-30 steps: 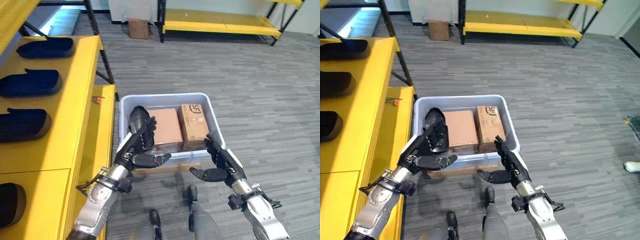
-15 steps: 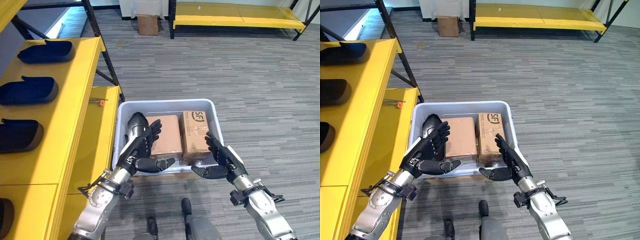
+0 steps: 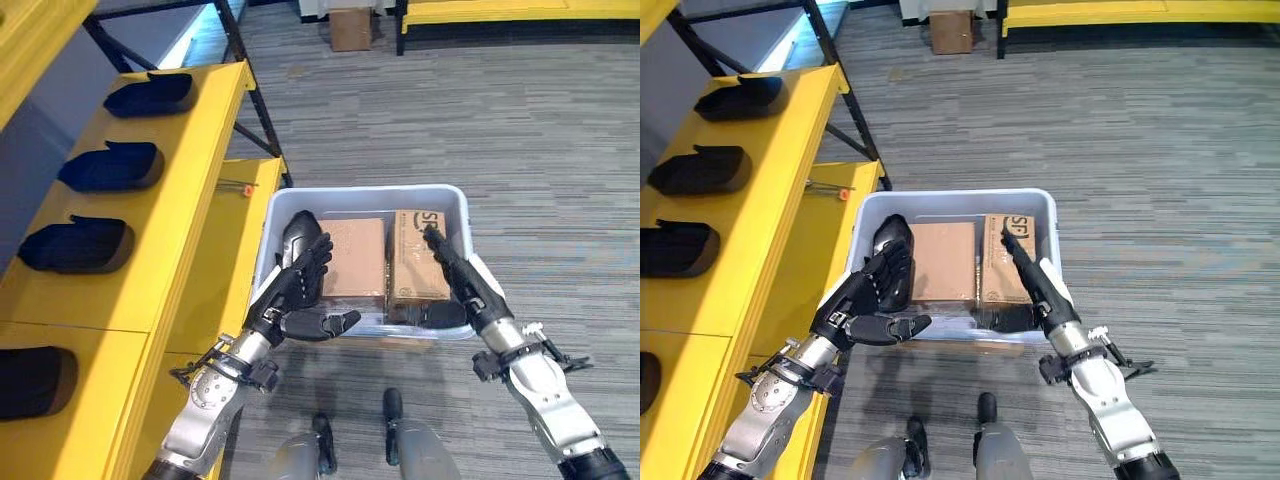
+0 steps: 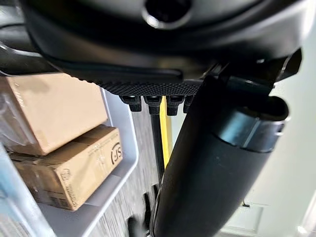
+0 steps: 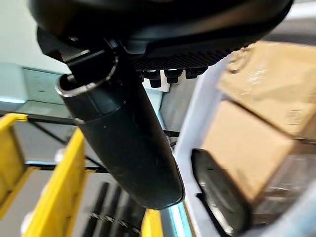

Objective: Move parts from the plastic box to the shelf.

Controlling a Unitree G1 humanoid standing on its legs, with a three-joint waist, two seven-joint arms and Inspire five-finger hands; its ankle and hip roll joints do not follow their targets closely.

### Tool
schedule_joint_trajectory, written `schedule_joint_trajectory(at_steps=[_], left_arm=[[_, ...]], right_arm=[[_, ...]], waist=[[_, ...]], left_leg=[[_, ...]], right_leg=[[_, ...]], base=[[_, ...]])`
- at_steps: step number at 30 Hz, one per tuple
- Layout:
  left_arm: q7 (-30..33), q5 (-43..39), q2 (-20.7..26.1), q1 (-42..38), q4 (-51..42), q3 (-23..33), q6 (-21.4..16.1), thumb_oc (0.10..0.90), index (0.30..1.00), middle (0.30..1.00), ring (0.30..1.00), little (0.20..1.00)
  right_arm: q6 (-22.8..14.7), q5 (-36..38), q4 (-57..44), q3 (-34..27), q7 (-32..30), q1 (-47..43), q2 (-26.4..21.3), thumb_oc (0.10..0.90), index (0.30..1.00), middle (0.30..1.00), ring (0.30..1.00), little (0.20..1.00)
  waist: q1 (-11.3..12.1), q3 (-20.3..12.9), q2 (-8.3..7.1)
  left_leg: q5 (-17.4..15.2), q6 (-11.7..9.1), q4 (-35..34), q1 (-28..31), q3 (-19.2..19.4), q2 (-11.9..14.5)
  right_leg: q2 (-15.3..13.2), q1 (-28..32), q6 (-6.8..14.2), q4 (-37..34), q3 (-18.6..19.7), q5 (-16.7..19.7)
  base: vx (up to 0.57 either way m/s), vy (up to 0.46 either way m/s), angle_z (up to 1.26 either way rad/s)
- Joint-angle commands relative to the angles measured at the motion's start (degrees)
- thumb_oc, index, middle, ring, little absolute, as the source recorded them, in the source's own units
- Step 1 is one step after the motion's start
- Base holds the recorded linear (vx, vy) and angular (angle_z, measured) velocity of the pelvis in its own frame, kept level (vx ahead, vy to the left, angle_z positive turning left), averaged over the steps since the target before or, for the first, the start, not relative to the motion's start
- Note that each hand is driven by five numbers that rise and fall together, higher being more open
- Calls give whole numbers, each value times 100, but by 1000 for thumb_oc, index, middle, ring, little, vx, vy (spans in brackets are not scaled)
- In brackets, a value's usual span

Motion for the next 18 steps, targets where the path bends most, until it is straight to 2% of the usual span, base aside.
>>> schedule_joint_trajectory(at_steps=[1,4,6,10,13,16,18], left_arm=[[-245,-265,-4,241,-652,517,-728,900,1000,1000,1000,1000],[-221,-284,-12,377,-569,573,-845,900,1000,1000,1000,1000],[-252,-355,4,411,-527,631,-826,900,1000,1000,1000,1000],[-342,-352,100,295,-490,585,-703,900,1000,1000,1000,1000],[-419,-301,147,199,-528,531,-626,900,1000,1000,1000,1000],[-465,-351,242,105,-579,449,-611,900,1000,1000,1000,1000],[-526,-433,277,41,-617,475,-523,900,1000,1000,1000,1000]], right_arm=[[-603,177,-1044,-296,36,201,-56,900,1000,1000,1000,1000],[-650,265,-969,-250,266,189,-44,900,1000,1000,1000,1000],[-759,223,-944,-202,341,229,-34,900,1000,1000,1000,1000],[-941,-21,-856,-188,-6,21,-26,900,1000,1000,1000,1000],[-935,-249,-831,-217,-177,-191,-53,900,1000,1000,1000,1000],[-978,-600,-788,-313,-495,-564,-303,900,1000,1000,1000,1000],[-1038,-1086,-780,-491,-665,-844,-471,900,1000,1000,1000,1000]], waist=[[176,-275,-84],[272,-323,-105],[306,-384,-120],[429,-469,-202],[531,-507,-250],[682,-497,-310],[779,-481,-348]], left_leg=[[1189,-223,-838,-261,-246,682],[1024,-182,-963,-157,-406,640],[866,-158,-916,3,-237,650],[690,-116,-881,171,-231,588],[625,-97,-888,180,-266,530],[576,-70,-860,127,-351,471],[564,-66,-808,49,-432,443]], right_leg=[[5,877,260,-58,207,-670],[-27,992,292,-105,316,-742],[-76,989,312,-8,171,-826],[-128,1003,396,1,-24,-781],[-151,1023,432,-59,-115,-761],[-154,1033,432,-103,-205,-755],[-136,1070,416,-117,-265,-779]], base=[[271,183,46],[150,146,-20],[167,154,-95],[92,13,-42],[29,-41,23],[25,-82,29],[41,-89,19]])
